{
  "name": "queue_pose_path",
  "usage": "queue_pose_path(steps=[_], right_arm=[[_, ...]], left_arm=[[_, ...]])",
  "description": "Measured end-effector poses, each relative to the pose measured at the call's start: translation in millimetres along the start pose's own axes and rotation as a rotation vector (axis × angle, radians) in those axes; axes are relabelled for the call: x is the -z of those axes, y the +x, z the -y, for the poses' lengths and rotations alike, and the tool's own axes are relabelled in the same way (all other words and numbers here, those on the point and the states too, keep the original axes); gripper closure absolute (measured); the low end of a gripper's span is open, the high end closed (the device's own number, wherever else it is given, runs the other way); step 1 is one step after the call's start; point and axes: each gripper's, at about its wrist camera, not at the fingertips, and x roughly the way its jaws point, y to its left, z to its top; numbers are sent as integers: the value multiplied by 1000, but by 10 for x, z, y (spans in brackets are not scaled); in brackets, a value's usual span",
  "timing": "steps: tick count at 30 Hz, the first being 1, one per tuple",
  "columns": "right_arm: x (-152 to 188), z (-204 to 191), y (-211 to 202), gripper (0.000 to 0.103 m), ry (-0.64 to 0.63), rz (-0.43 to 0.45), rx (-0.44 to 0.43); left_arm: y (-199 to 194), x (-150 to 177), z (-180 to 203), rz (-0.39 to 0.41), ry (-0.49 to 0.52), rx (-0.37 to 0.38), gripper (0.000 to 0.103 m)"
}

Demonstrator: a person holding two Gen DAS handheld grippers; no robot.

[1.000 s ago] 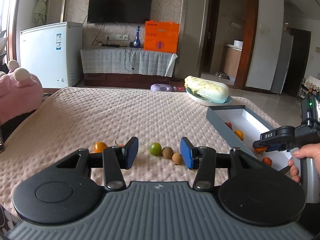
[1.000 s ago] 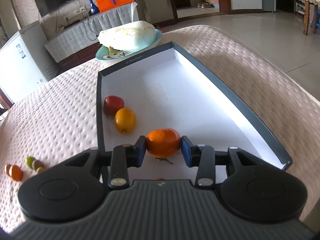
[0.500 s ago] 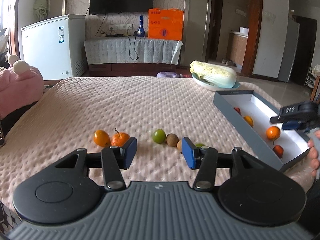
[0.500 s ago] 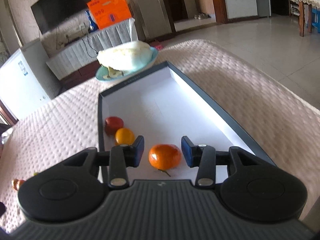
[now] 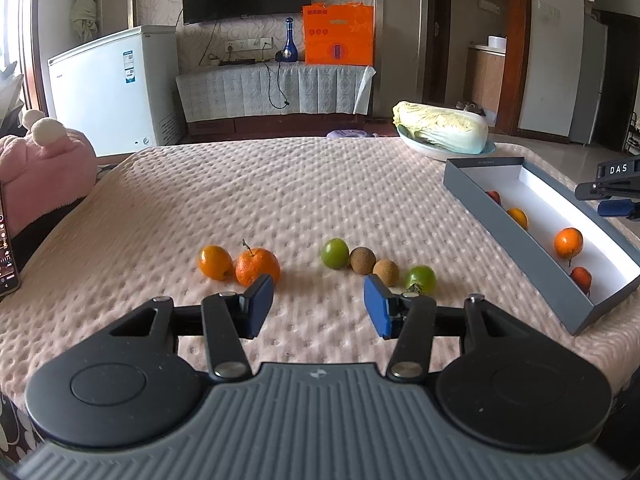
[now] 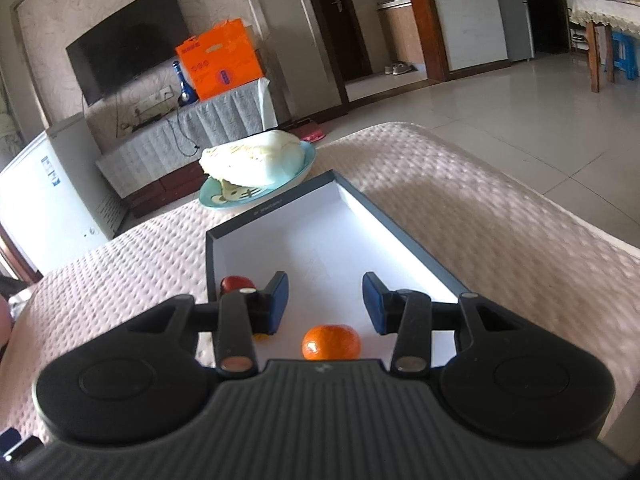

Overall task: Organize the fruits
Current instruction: 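Withdraw both open tools from the box back over the remaining fruits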

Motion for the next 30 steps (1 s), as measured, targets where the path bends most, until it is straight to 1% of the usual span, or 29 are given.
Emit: queue_pose_path(steps=[4,11,16,18,21,23,27,30], right_arm=[[1,27,-28,59,8,9,6],[9,-46,-111,59,0,42,-9],[29,-166,-167,59,-15,68,-48],[56,-240,-188,58,-29,73,-76],[126,-401,-196,58,-77,52,-139],[186,-548,-197,58,-129,27,-194],[346,-899,-212,58,-273,-17,-310],[462,-1110,-188,59,-346,-74,-391]], left_arm=[[-5,-4,18,4,3,3,47],[-21,-5,17,6,0,7,47],[-27,-4,18,6,3,4,46],[-28,-4,13,6,4,1,46],[-20,6,15,3,10,-6,46],[-13,16,19,-1,16,-12,46],[-32,25,-2,5,23,-18,46],[-49,32,-56,7,20,-27,46]])
